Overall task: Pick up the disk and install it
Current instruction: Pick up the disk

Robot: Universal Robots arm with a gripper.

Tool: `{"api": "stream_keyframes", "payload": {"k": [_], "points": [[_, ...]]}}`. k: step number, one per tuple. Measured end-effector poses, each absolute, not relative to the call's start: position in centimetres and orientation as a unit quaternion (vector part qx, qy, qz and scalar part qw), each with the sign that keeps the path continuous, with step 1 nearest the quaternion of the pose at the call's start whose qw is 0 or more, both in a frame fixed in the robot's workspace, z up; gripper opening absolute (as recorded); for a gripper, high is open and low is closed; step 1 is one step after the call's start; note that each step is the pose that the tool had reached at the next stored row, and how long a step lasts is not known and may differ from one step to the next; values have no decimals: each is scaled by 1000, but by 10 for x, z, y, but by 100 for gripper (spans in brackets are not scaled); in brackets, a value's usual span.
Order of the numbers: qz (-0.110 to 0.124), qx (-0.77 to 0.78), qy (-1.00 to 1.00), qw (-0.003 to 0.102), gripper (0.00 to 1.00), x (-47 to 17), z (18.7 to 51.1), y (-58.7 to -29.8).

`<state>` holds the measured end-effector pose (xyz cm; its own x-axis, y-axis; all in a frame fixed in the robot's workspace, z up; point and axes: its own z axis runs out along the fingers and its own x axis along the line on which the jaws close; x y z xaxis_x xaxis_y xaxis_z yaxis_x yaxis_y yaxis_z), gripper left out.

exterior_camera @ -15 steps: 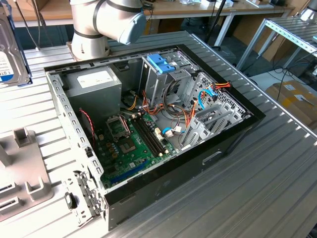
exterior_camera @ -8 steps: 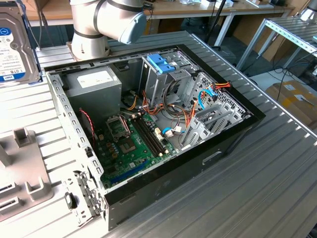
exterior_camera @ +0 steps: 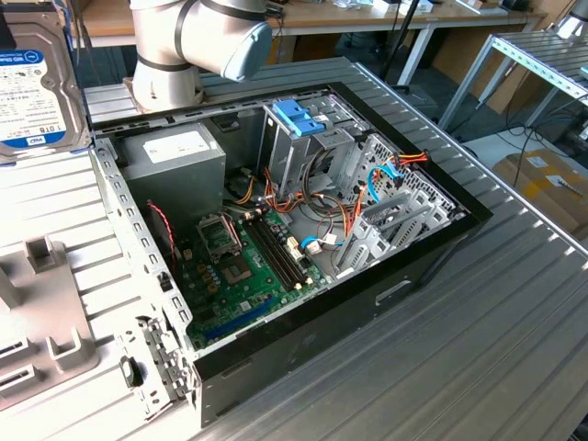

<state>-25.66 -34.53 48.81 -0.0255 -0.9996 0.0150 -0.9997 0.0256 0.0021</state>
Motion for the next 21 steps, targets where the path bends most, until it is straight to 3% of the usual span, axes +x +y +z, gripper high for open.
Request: {"api": "stream_keyframes", "payload": {"k": [21], "points": [[4, 698, -716, 6, 35, -235, 488, -345]]}}
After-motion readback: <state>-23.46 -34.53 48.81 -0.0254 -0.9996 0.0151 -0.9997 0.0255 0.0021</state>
